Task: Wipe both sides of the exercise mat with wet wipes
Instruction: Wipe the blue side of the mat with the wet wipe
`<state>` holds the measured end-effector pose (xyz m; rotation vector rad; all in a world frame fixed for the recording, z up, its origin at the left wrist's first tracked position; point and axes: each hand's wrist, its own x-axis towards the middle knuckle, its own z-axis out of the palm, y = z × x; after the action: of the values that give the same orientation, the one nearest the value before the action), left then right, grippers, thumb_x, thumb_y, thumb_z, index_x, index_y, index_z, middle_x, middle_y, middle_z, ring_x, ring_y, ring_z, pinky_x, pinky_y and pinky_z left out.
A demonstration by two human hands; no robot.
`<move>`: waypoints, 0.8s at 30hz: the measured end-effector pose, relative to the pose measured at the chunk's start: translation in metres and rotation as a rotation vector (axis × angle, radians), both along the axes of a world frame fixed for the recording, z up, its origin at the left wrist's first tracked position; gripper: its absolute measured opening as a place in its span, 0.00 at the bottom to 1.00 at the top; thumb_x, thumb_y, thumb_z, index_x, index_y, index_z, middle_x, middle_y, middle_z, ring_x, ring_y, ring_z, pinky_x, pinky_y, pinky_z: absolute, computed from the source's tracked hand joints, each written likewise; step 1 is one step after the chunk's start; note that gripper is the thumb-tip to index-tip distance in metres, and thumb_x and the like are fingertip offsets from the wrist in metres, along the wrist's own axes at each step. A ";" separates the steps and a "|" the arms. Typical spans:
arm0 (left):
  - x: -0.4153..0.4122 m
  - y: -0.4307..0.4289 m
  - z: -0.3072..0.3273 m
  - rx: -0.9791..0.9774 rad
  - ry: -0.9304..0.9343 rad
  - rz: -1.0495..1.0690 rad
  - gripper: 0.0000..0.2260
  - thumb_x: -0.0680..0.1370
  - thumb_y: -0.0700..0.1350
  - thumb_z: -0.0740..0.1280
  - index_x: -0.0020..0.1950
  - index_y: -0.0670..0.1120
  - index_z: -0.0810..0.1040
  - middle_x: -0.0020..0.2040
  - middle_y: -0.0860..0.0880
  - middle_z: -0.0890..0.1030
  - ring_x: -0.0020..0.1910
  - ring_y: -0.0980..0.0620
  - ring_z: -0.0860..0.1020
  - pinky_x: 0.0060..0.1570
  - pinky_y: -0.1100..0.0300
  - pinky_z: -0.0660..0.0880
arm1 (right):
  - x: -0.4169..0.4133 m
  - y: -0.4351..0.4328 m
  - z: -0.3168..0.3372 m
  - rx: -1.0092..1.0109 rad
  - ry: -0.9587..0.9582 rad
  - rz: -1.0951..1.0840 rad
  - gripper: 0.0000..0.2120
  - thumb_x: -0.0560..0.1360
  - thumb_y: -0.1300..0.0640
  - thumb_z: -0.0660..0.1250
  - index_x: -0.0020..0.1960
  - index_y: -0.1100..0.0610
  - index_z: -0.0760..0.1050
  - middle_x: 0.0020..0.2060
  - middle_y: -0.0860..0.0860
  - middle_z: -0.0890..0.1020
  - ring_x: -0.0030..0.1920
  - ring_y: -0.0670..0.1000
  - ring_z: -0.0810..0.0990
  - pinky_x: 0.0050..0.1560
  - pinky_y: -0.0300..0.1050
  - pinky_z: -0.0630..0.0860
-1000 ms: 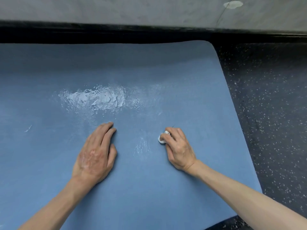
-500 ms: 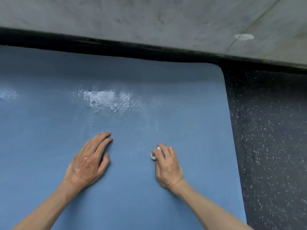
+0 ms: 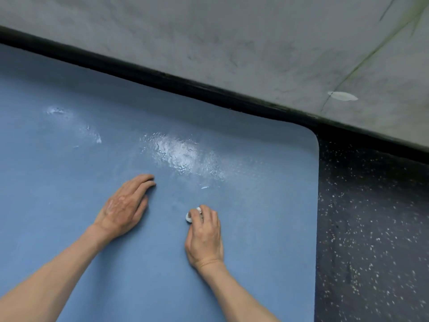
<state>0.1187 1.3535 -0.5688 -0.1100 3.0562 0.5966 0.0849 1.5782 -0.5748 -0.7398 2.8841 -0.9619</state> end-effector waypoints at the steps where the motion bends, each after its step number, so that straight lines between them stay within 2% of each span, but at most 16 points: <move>1: -0.003 0.010 0.001 0.020 0.007 0.012 0.19 0.79 0.45 0.54 0.66 0.39 0.74 0.68 0.42 0.74 0.65 0.41 0.74 0.69 0.55 0.64 | 0.000 -0.001 0.001 0.005 -0.004 0.001 0.05 0.72 0.61 0.57 0.45 0.54 0.70 0.44 0.52 0.73 0.41 0.53 0.68 0.42 0.47 0.70; 7: -0.004 0.045 -0.011 0.099 0.033 0.027 0.20 0.79 0.46 0.56 0.68 0.39 0.73 0.69 0.43 0.73 0.68 0.44 0.71 0.69 0.54 0.64 | -0.001 -0.002 0.000 -0.002 -0.005 0.004 0.07 0.72 0.61 0.58 0.47 0.54 0.72 0.46 0.53 0.74 0.42 0.55 0.70 0.44 0.47 0.69; 10: -0.006 0.045 -0.013 0.128 0.065 0.056 0.20 0.78 0.46 0.56 0.68 0.41 0.73 0.70 0.46 0.72 0.70 0.48 0.69 0.71 0.57 0.62 | -0.002 0.002 0.000 -0.007 0.001 0.026 0.09 0.72 0.62 0.57 0.49 0.55 0.73 0.47 0.53 0.74 0.43 0.55 0.71 0.45 0.48 0.70; 13: -0.007 0.045 -0.015 0.143 0.069 0.039 0.20 0.78 0.46 0.56 0.68 0.42 0.73 0.70 0.47 0.72 0.69 0.48 0.70 0.70 0.57 0.63 | 0.008 0.017 0.005 0.019 0.012 0.146 0.11 0.76 0.61 0.58 0.55 0.56 0.74 0.49 0.52 0.72 0.45 0.53 0.72 0.45 0.43 0.71; 15: -0.009 0.044 -0.016 0.146 0.062 0.031 0.21 0.78 0.47 0.57 0.68 0.42 0.73 0.71 0.47 0.72 0.70 0.48 0.70 0.70 0.56 0.63 | 0.011 0.028 0.012 0.079 0.008 0.294 0.11 0.79 0.58 0.56 0.58 0.56 0.74 0.48 0.49 0.70 0.44 0.48 0.69 0.42 0.37 0.68; 17: -0.010 0.043 -0.015 0.153 0.050 0.045 0.21 0.77 0.47 0.57 0.68 0.43 0.73 0.70 0.47 0.72 0.70 0.49 0.69 0.70 0.57 0.63 | -0.006 0.029 0.013 0.114 0.033 0.439 0.14 0.82 0.50 0.51 0.54 0.53 0.74 0.44 0.44 0.67 0.42 0.44 0.64 0.42 0.36 0.63; 18: -0.010 0.044 -0.014 0.150 0.046 0.044 0.20 0.77 0.47 0.57 0.67 0.43 0.73 0.70 0.47 0.72 0.69 0.49 0.69 0.70 0.58 0.62 | -0.028 0.025 0.010 0.118 0.109 0.460 0.14 0.83 0.47 0.51 0.51 0.52 0.73 0.42 0.43 0.66 0.41 0.43 0.63 0.42 0.38 0.62; 19: -0.009 0.045 -0.014 0.143 0.048 0.038 0.20 0.77 0.48 0.57 0.67 0.43 0.73 0.70 0.47 0.72 0.69 0.49 0.69 0.70 0.59 0.61 | -0.056 0.020 0.006 0.110 0.132 0.419 0.12 0.82 0.48 0.55 0.48 0.52 0.72 0.41 0.43 0.68 0.40 0.43 0.65 0.42 0.40 0.63; 21: -0.009 0.044 -0.015 0.132 0.060 0.034 0.20 0.77 0.48 0.57 0.67 0.43 0.73 0.69 0.47 0.72 0.69 0.50 0.69 0.70 0.60 0.60 | -0.115 -0.004 0.005 0.114 0.115 0.320 0.04 0.79 0.58 0.62 0.50 0.54 0.76 0.43 0.49 0.72 0.41 0.47 0.66 0.41 0.43 0.63; 22: -0.010 0.043 -0.016 0.134 0.063 0.031 0.20 0.77 0.48 0.57 0.67 0.43 0.73 0.69 0.47 0.72 0.69 0.50 0.69 0.70 0.59 0.60 | -0.137 -0.015 0.007 0.122 0.119 0.235 0.05 0.77 0.62 0.65 0.51 0.57 0.78 0.42 0.53 0.72 0.41 0.49 0.65 0.41 0.42 0.63; 24: -0.010 0.042 -0.017 0.140 0.058 0.033 0.20 0.76 0.48 0.57 0.67 0.43 0.73 0.69 0.47 0.72 0.69 0.50 0.69 0.69 0.58 0.61 | -0.149 -0.020 0.008 0.074 0.091 0.139 0.02 0.77 0.61 0.66 0.46 0.56 0.76 0.39 0.49 0.71 0.39 0.48 0.66 0.40 0.42 0.62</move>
<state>0.1090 1.3952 -0.5859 -0.1425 3.0605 0.8281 -0.0642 1.5581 -0.5669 -0.9875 2.8792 -0.8229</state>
